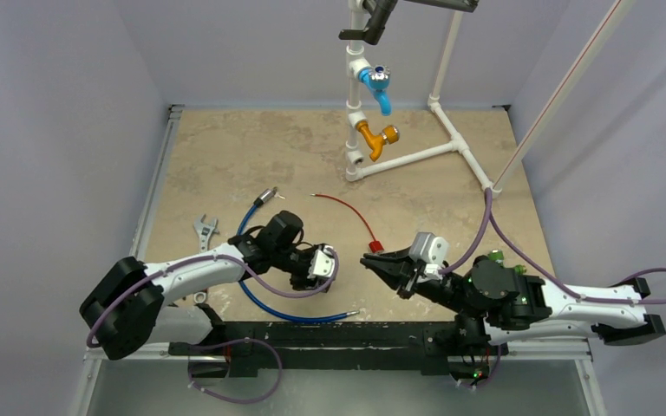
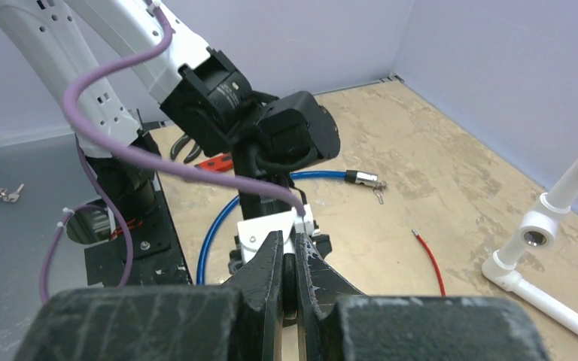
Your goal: Unlock with the key
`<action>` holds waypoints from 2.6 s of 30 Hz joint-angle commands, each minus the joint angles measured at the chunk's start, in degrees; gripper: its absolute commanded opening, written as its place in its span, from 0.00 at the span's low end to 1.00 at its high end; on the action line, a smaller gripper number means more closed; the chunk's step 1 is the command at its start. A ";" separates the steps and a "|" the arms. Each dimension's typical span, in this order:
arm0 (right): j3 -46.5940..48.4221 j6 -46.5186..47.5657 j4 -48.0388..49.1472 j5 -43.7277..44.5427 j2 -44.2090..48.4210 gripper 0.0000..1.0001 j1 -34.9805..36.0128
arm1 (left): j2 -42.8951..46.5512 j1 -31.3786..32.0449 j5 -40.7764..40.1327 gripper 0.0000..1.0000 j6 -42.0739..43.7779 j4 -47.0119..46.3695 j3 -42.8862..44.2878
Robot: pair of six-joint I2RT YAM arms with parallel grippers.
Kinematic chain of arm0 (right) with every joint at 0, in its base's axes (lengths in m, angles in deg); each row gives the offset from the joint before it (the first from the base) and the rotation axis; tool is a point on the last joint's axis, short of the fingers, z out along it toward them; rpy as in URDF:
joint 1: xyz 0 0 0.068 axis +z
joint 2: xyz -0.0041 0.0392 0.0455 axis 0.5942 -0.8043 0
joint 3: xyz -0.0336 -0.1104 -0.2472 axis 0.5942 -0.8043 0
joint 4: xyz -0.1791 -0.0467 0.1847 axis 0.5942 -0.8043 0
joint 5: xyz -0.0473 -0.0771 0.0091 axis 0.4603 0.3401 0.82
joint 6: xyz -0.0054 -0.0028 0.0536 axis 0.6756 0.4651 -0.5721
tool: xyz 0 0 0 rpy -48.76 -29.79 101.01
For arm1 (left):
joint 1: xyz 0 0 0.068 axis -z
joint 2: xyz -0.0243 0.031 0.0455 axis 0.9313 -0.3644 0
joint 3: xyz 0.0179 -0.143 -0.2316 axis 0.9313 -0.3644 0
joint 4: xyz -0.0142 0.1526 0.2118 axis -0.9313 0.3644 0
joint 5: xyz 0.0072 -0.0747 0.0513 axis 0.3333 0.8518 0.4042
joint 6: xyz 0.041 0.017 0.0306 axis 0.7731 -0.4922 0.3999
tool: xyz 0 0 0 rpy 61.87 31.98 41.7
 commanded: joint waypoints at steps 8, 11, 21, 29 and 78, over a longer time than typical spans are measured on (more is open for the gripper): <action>0.41 1.04 0.01 2.02 3.00 0.00 -0.13 | -3.73 2.23 -2.95 0.00 11.03 -7.24 -2.80; 0.09 1.24 0.12 2.05 3.13 0.00 -0.10 | -2.46 2.18 -2.53 0.13 13.56 -7.02 -5.56; 0.26 0.51 -0.99 1.64 2.52 0.00 -0.11 | 1.57 0.22 -0.36 0.19 -1.49 -17.17 -9.52; -1.58 1.82 0.49 2.75 2.63 0.00 -0.13 | 5.33 -3.96 5.00 0.91 -12.17 -16.67 -10.32; -9.66 -0.65 3.01 8.79 8.96 0.00 -0.12 | -3.80 13.33 -31.78 0.35 10.42 6.76 1.37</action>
